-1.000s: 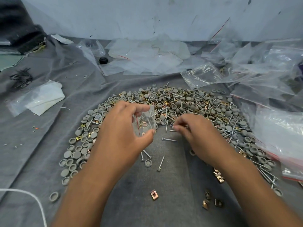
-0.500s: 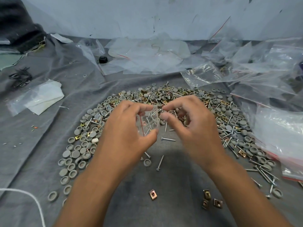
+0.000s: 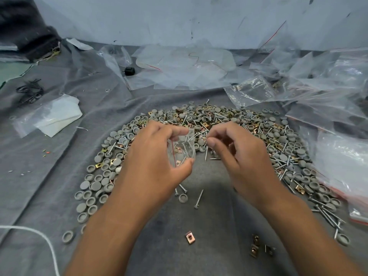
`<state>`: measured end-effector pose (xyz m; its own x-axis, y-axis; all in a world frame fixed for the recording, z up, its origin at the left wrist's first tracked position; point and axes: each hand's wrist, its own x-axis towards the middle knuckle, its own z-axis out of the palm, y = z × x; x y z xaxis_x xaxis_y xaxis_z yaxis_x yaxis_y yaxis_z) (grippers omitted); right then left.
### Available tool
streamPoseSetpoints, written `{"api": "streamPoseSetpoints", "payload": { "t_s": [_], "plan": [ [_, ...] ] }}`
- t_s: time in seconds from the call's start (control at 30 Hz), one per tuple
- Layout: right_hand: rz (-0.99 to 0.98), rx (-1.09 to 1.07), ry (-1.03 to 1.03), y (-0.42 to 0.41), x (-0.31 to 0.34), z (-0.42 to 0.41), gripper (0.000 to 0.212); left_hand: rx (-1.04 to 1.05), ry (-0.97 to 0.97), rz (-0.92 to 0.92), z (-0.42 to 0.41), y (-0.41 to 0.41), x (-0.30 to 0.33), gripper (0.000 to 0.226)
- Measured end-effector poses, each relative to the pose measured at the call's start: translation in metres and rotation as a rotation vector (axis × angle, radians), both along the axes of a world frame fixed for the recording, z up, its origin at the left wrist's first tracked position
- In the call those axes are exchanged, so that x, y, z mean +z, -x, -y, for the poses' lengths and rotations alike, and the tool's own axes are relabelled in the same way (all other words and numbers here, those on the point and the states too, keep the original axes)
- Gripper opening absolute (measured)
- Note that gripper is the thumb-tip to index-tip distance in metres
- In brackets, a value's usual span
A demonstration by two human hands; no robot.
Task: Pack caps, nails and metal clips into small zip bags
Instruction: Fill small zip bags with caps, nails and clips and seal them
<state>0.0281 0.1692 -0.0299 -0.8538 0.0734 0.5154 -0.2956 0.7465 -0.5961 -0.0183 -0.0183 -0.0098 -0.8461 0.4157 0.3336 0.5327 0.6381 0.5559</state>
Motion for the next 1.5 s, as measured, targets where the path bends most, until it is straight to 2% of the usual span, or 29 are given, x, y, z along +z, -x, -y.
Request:
{"api": "streamPoseSetpoints", "payload": {
  "t_s": [0.07,0.13,0.23,0.33,0.37,0.47,0.53,0.63,0.67,0.73,0.8,0.87,0.93,1.03,1.13,1.2,1.27,1.33,1.4,1.5],
  "plan": [
    [-0.108,0.038,-0.111,-0.004,0.006,0.007,0.008,-0.012,0.010,-0.005,-0.002,0.000,0.000,0.053],
    [-0.087,0.041,-0.185,-0.006,0.004,0.015,0.009,-0.028,0.015,-0.008,-0.003,-0.001,0.000,0.050],
    [-0.048,0.007,-0.127,-0.006,0.003,0.018,0.016,-0.047,0.002,-0.018,-0.005,-0.002,-0.001,0.043],
    [-0.038,-0.038,-0.035,-0.008,0.005,0.004,0.010,-0.030,-0.022,0.000,-0.002,-0.001,-0.001,0.050],
    [0.045,-0.028,-0.060,-0.009,0.002,-0.003,0.011,-0.013,-0.044,0.002,-0.001,0.001,-0.001,0.051],
    [0.514,0.159,-0.274,-0.011,-0.017,-0.010,0.013,0.025,-0.077,0.015,0.002,0.003,0.001,0.051],
    [0.632,0.250,-0.337,-0.012,-0.027,-0.007,0.013,0.025,-0.066,0.017,0.002,0.003,0.001,0.052],
    [0.561,0.246,-0.317,-0.012,-0.025,-0.007,0.005,0.013,-0.052,0.020,0.001,0.002,0.001,0.052],
    [0.534,0.224,-0.235,-0.012,-0.020,-0.009,0.006,0.014,-0.051,0.019,0.001,0.002,0.001,0.052],
    [0.421,0.152,0.052,-0.012,-0.007,-0.010,0.007,0.015,-0.042,0.022,0.002,0.003,0.001,0.052],
    [0.188,0.089,0.238,-0.014,0.007,-0.009,0.009,0.012,-0.025,0.014,0.002,0.003,0.002,0.052],
    [-0.009,0.049,0.124,-0.013,0.017,-0.002,0.007,-0.006,-0.004,0.008,0.000,0.002,0.003,0.052],
    [-0.083,0.020,-0.021,-0.011,0.017,0.008,0.005,-0.040,0.016,0.015,-0.004,-0.001,0.004,0.050],
    [-0.042,0.014,-0.094,-0.009,0.010,0.016,0.012,-0.063,0.028,0.020,-0.007,-0.003,0.003,0.046],
    [-0.028,-0.006,0.014,-0.008,0.008,0.011,0.010,-0.045,0.002,0.011,-0.004,-0.002,0.003,0.048],
    [0.102,-0.053,0.037,-0.007,0.003,0.006,0.009,-0.018,-0.026,0.008,0.002,0.002,0.003,0.051],
    [0.351,-0.069,-0.039,-0.008,-0.011,0.011,0.004,0.010,-0.048,0.008,0.006,0.006,0.004,0.052],
    [0.488,-0.046,-0.145,-0.006,-0.024,0.024,0.010,0.027,-0.046,0.006,0.007,0.007,0.004,0.053],
    [0.533,-0.022,-0.225,-0.005,-0.031,0.035,0.017,0.025,-0.041,0.006,0.006,0.007,0.005,0.053],
    [0.519,-0.023,-0.310,-0.002,-0.031,0.038,0.012,0.016,-0.043,0.003,0.004,0.006,0.004,0.053]
  ]
}}
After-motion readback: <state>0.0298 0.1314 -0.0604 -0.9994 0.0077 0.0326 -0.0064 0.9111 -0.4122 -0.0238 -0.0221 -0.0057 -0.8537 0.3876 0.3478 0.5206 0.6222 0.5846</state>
